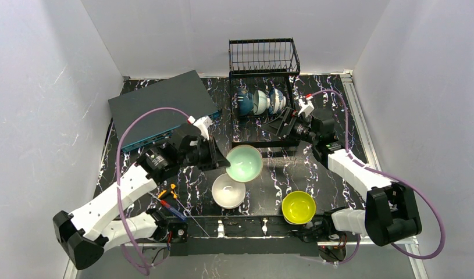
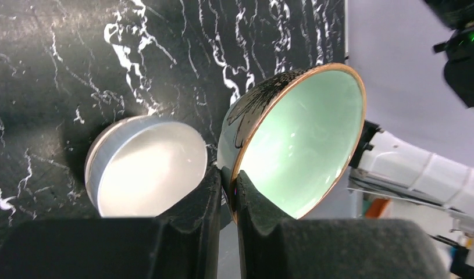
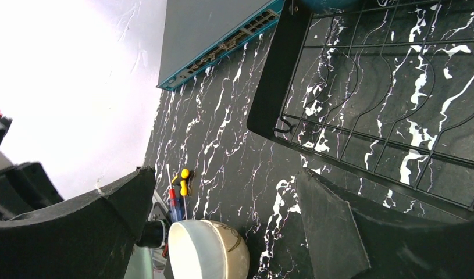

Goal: Load the bowls into the dish rack
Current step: Pick up the bowl from the center of the board.

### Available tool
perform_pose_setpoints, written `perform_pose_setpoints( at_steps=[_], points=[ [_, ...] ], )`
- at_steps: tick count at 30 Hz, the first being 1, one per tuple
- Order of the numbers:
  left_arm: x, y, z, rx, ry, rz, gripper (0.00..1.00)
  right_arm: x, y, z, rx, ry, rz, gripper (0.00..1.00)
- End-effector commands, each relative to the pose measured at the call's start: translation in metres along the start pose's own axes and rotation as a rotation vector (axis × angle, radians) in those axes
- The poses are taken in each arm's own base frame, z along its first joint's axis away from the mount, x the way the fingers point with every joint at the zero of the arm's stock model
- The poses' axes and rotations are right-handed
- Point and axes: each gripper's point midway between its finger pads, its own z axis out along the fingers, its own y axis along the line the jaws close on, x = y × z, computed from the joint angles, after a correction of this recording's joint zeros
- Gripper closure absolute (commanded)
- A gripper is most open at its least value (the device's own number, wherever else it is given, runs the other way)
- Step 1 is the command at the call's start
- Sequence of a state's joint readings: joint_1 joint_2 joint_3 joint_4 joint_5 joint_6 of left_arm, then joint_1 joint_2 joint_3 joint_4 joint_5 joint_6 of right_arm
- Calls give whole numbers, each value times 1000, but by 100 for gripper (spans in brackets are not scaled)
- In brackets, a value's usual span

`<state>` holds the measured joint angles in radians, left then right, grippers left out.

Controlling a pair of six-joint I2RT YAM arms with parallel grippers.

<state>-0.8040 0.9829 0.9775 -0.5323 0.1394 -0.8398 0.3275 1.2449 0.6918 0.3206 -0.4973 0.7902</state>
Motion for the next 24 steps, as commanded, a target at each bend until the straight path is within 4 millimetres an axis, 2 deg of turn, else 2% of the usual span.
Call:
perform_pose_setpoints(
  at_steps=[1,7,12,18,24],
  points=[
    [-34,-41,-5,232,-21,-24,100,-21,27,1,-93,-38,-51,1],
    [-63,-35,11,299,-62,-30,100,-20,38,2,-155,-18,-41,1],
    [-103,-33,18,396,-129,-9,100,-32,56,-9,-173,-57,-88,1],
    [-143,-50,33,564,-134,106,100,-36,74,-14,-233,-58,-83,1],
    [-179,-56,51,696,-121,128,100,-49,95,-27,-286,-144,-116,1]
  ],
)
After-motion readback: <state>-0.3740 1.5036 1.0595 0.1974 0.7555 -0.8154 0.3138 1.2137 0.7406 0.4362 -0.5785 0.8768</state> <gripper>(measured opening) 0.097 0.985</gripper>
